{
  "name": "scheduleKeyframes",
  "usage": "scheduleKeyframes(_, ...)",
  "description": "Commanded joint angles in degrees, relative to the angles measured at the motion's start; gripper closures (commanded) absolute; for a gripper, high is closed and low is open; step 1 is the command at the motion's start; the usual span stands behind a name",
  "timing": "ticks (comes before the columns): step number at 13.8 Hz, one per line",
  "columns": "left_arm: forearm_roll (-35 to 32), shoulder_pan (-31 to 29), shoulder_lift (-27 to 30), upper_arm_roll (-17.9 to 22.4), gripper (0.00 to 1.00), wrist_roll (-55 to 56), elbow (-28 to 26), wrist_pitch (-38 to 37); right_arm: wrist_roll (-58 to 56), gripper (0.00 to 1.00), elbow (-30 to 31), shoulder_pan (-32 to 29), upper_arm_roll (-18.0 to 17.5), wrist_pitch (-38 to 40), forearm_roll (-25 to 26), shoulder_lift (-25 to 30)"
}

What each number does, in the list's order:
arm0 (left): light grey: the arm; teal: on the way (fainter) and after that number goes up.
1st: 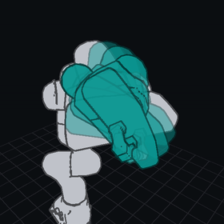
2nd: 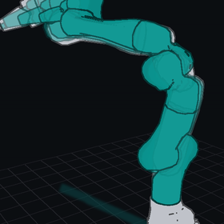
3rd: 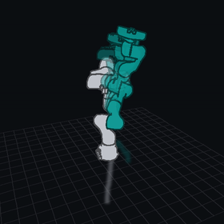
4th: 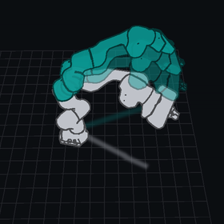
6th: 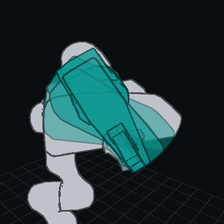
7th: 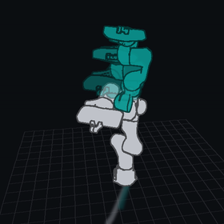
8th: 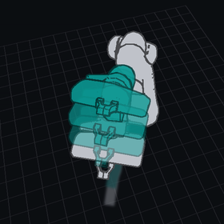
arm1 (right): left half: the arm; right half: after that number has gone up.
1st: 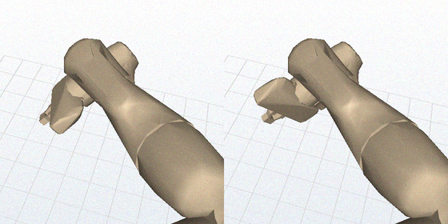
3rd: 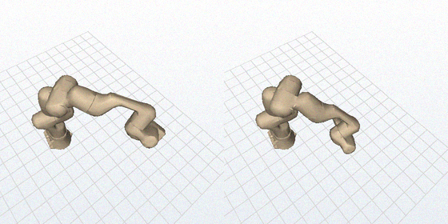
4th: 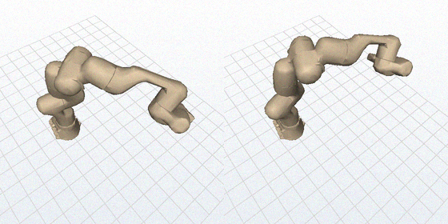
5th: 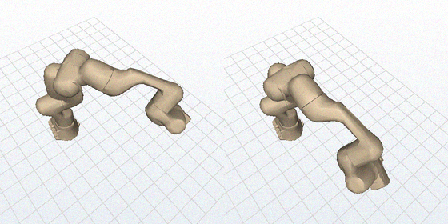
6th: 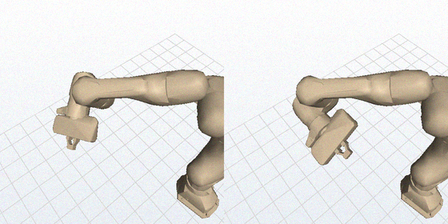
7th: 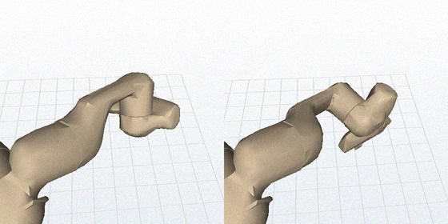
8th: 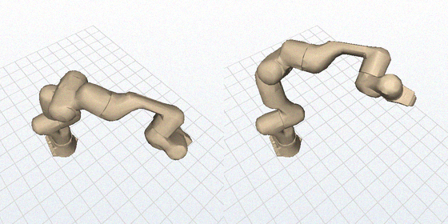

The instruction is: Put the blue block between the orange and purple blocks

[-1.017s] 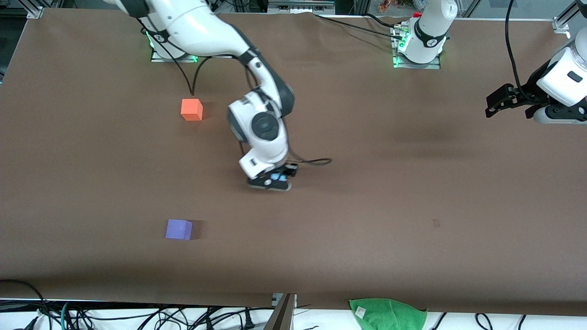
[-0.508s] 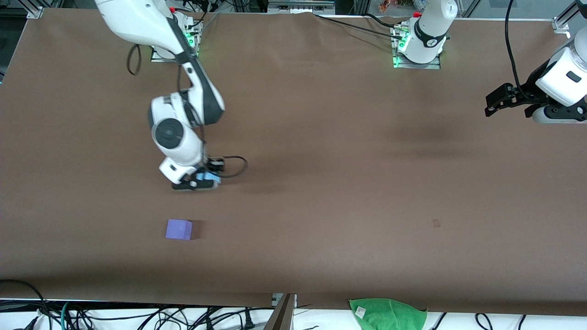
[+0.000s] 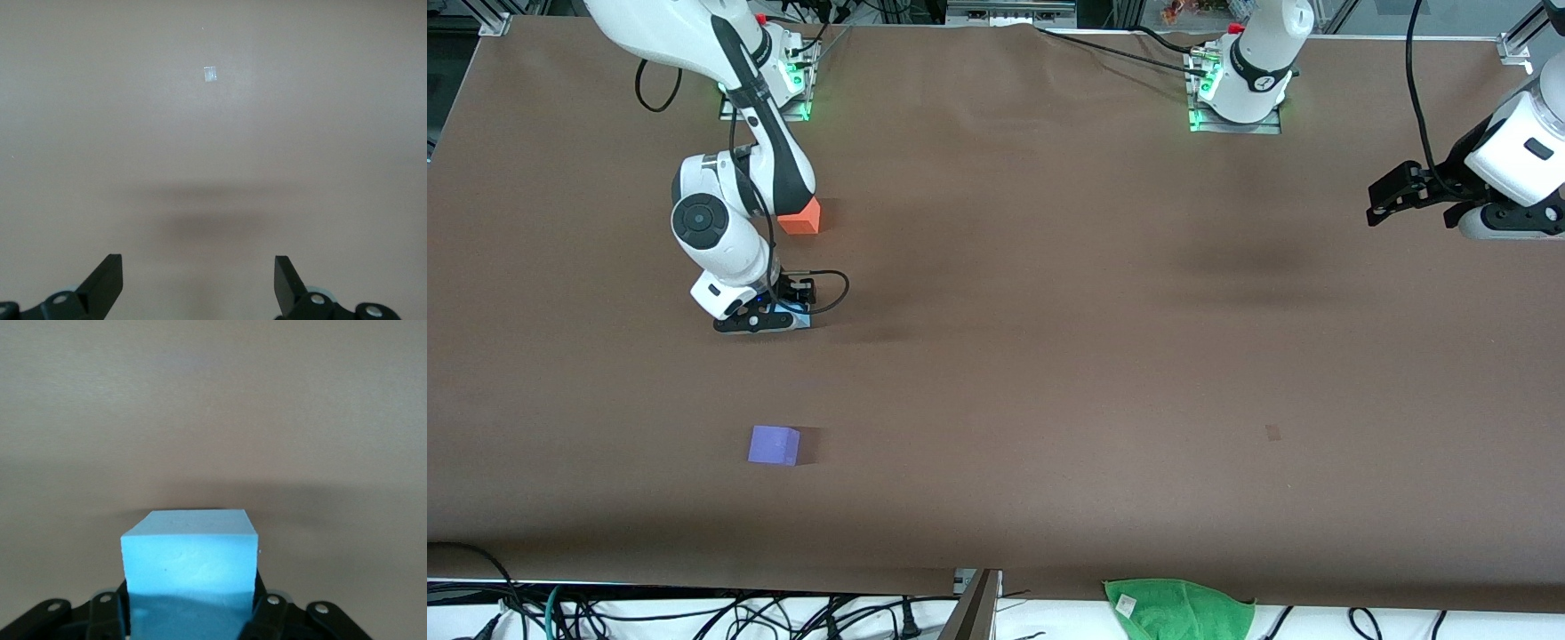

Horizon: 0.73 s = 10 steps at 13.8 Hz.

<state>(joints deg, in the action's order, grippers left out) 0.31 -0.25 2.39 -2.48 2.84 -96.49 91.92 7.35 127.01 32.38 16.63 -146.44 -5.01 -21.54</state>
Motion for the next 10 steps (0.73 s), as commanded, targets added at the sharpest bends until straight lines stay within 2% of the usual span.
scheduleKeyframes(1,0.7,-0.2,0.6,-0.2,0.00,-0.5,-0.4,-0.5,-1.0,0.89,0.6,-1.5,-0.1,-2.9,-1.1,-0.8)
scheduleKeyframes(2,0.7,-0.2,0.6,-0.2,0.00,-0.5,-0.3,-0.5,-1.1,0.79,0.6,-1.9,-0.1,-3.8,-1.6,-1.1)
scheduleKeyframes(3,0.7,-0.2,0.6,-0.2,0.00,-0.5,-0.3,-0.5,-1.4,0.54,0.6,-1.9,-0.1,-4.3,-2.3,-1.7)
scheduleKeyframes(4,0.7,-0.2,0.6,-0.2,0.00,-0.5,-0.3,-0.5,-1.4,0.14,0.4,-1.9,-0.1,-4.3,-3.4,-1.8)
scheduleKeyframes(5,0.7,-0.2,0.6,-0.2,0.00,-0.5,-0.3,-0.5,-1.3,0.01,-0.4,-1.7,-0.1,-3.8,-4.0,-1.8)
scheduleKeyframes(7,0.7,-0.2,0.5,-0.2,0.00,-0.5,-0.3,-0.5,-0.2,0.01,-2.5,-1.6,-0.3,-0.1,-4.0,-0.5)
scheduleKeyframes(10,0.6,-0.2,0.5,-0.2,0.00,-0.5,-0.3,-0.5,4.1,0.01,-9.7,-1.0,-0.6,13.2,-4.0,2.7)
